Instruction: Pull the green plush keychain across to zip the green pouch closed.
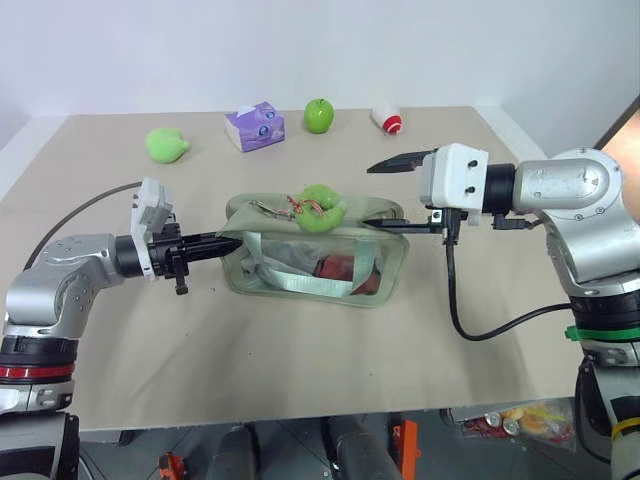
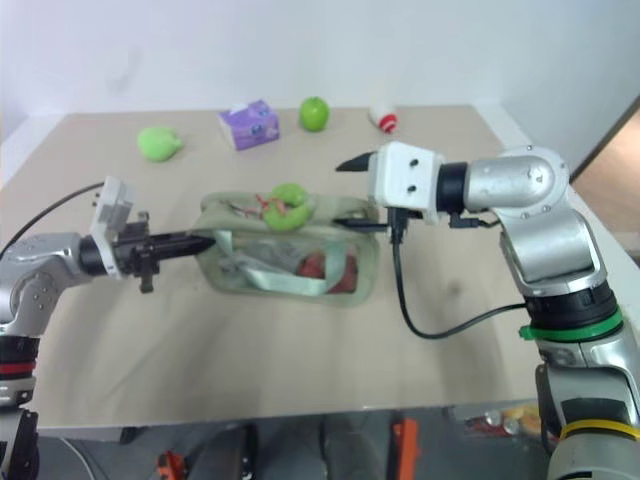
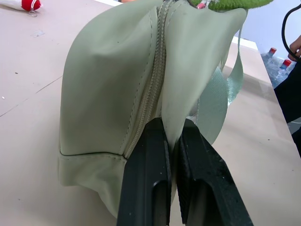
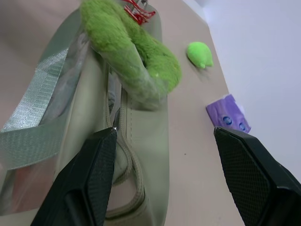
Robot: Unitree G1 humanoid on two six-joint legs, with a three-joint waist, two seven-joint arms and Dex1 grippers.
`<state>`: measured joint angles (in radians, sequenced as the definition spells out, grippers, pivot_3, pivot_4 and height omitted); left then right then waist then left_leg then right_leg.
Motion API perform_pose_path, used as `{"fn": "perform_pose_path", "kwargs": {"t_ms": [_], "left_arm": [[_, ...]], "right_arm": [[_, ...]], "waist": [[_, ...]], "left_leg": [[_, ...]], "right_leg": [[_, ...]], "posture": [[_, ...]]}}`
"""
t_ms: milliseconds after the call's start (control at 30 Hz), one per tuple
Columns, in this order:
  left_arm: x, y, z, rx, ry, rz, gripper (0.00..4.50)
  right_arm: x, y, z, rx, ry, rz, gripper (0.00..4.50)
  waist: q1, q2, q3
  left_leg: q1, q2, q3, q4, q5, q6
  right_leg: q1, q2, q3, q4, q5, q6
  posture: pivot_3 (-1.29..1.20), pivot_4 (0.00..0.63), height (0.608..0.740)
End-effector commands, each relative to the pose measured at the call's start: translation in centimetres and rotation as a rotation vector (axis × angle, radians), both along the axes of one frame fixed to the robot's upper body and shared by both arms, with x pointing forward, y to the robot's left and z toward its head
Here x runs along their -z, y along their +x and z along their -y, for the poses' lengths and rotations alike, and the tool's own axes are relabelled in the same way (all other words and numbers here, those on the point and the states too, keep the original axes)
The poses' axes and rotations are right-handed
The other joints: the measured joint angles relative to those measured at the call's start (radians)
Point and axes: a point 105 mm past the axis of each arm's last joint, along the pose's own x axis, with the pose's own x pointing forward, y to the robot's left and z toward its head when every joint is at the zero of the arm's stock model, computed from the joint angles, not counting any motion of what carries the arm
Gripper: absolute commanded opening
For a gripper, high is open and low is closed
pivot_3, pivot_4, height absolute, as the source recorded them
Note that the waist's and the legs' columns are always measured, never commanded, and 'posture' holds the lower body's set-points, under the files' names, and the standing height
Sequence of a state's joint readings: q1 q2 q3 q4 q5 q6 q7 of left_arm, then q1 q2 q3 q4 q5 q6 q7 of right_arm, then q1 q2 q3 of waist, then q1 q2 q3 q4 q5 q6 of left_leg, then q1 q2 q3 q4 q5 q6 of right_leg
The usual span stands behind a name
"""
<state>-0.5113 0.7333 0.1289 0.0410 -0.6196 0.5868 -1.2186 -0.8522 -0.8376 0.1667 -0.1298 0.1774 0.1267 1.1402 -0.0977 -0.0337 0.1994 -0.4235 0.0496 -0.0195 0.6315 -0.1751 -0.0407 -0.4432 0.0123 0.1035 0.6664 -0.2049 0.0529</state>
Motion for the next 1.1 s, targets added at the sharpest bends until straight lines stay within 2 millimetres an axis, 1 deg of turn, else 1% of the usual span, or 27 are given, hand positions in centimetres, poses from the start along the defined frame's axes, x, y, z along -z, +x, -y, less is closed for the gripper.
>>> {"fn": "perform_pose_path", "kwargs": {"t_ms": [33, 233, 400, 533, 633, 700, 767, 800, 833, 867, 900, 1033, 1100], "left_arm": [[-0.8, -0.3, -0.4, -0.015, -0.008, 0.034, 0.00], [-0.9, -0.2, -0.4, -0.017, -0.014, 0.033, 0.00], [-0.9, -0.1, -0.2, -0.014, -0.021, 0.034, 0.00], [-0.9, -0.1, -0.2, -0.016, -0.024, 0.034, 0.00], [-0.9, -0.2, -0.3, -0.023, -0.025, 0.034, 0.00], [-0.8, -0.2, -0.4, -0.029, -0.026, 0.033, 0.00], [-0.8, -0.2, -0.5, -0.031, -0.027, 0.033, 0.00], [-0.8, -0.2, -0.5, -0.032, -0.028, 0.033, 0.00], [-0.8, -0.2, -0.5, -0.033, -0.029, 0.033, 0.00], [-0.9, -0.2, -0.4, -0.033, -0.030, 0.033, 0.00], [-0.8, -0.2, -0.4, -0.033, -0.031, 0.033, 0.00], [-0.8, -0.2, -0.4, -0.031, -0.035, 0.031, 0.00], [-0.8, -0.2, -0.3, -0.029, -0.037, 0.028, 0.00]], "right_arm": [[-0.8, -0.6, -0.8, -0.060, -0.009, 0.039, 3.40], [-1.1, -0.9, -2.6, -0.130, -0.004, 0.053, 3.40], [-1.5, -0.7, -4.3, -0.181, 0.003, 0.081, 3.40], [-1.4, -0.6, -5.3, -0.218, 0.005, 0.087, 3.40], [-1.2, -0.7, -5.7, -0.246, 0.004, 0.067, 2.58], [-0.9, -0.9, -5.7, -0.263, 0.005, 0.044, 1.87], [-0.8, -0.9, -5.7, -0.269, 0.004, 0.035, 1.26], [-0.8, -0.9, -5.7, -0.270, 0.004, 0.034, 0.78], [-0.9, -0.9, -5.6, -0.269, 0.007, 0.030, 0.54], [-0.9, -0.8, -5.5, -0.267, 0.009, 0.027, 0.20], [-0.9, -0.8, -5.4, -0.263, 0.010, 0.026, 0.03], [-1.1, -0.3, -4.9, -0.227, 0.021, 0.029, 0.03], [-1.4, 0.4, -3.6, -0.173, 0.016, 0.026, 0.03]], "waist": [[0.000, 0.000, 0.000], [-0.001, 0.000, 0.000], [-0.001, 0.000, 0.000], [0.000, 0.000, 0.000], [0.001, 0.000, 0.000], [0.001, 0.000, 0.000], [0.001, 0.000, 0.000], [0.001, 0.000, 0.000], [0.001, 0.000, 0.000], [0.001, 0.000, 0.000], [0.001, 0.000, 0.000], [0.001, 0.000, 0.000], [0.001, 0.000, 0.000]], "left_leg": [[0.001, 0.000, 0.000, 0.000, 0.000, 0.000], [0.001, 0.000, 0.000, 0.000, 0.000, 0.000], [0.000, 0.000, 0.000, 0.000, 0.000, 0.000], [0.000, 0.000, -0.001, 0.000, 0.000, 0.000], [0.000, 0.000, 0.000, 0.000, 0.000, 0.000], [0.000, 0.000, -0.001, 0.000, 0.000, 0.000], [0.000, 0.000, -0.001, 0.000, 0.000, 0.000], [0.000, 0.000, -0.001, 0.000, 0.000, 0.000], [0.000, 0.000, -0.001, 0.000, 0.000, 0.000], [0.000, 0.000, -0.001, 0.000, 0.000, 0.000], [0.000, 0.000, -0.001, 0.000, 0.000, 0.000], [0.000, 0.000, -0.001, 0.000, 0.000, 0.000], [0.000, 0.000, -0.001, 0.000, 0.000, 0.000]], "right_leg": [[0.000, 0.000, 0.000, 0.000, 0.000, 0.000], [0.000, 0.000, 0.000, 0.000, 0.001, 0.000], [0.001, 0.000, 0.000, 0.000, 0.000, 0.000], [0.001, 0.000, -0.001, 0.000, 0.000, 0.000], [0.001, 0.000, -0.001, 0.000, 0.000, 0.000], [0.001, 0.000, -0.001, 0.000, 0.000, 0.000], [0.001, 0.000, -0.001, 0.000, 0.000, 0.000], [0.001, 0.000, -0.001, 0.000, 0.000, 0.000], [0.001, 0.000, -0.001, 0.000, 0.000, 0.000], [0.001, 0.000, -0.001, 0.000, 0.000, 0.000], [0.001, 0.000, -0.001, 0.000, 0.000, 0.000], [0.001, 0.000, -0.001, 0.000, 0.000, 0.000], [0.001, 0.000, -0.001, 0.000, 0.000, 0.000]], "posture": [[0.00, 0.150, 0.740], [0.00, 0.150, 0.740], [0.00, 0.150, 0.740], [0.00, 0.150, 0.740], [0.00, 0.150, 0.740], [0.00, 0.150, 0.740], [0.00, 0.150, 0.740], [0.00, 0.150, 0.740], [0.00, 0.150, 0.740], [0.00, 0.150, 0.740], [0.00, 0.150, 0.740], [0.00, 0.150, 0.740], [0.00, 0.150, 0.740]]}}
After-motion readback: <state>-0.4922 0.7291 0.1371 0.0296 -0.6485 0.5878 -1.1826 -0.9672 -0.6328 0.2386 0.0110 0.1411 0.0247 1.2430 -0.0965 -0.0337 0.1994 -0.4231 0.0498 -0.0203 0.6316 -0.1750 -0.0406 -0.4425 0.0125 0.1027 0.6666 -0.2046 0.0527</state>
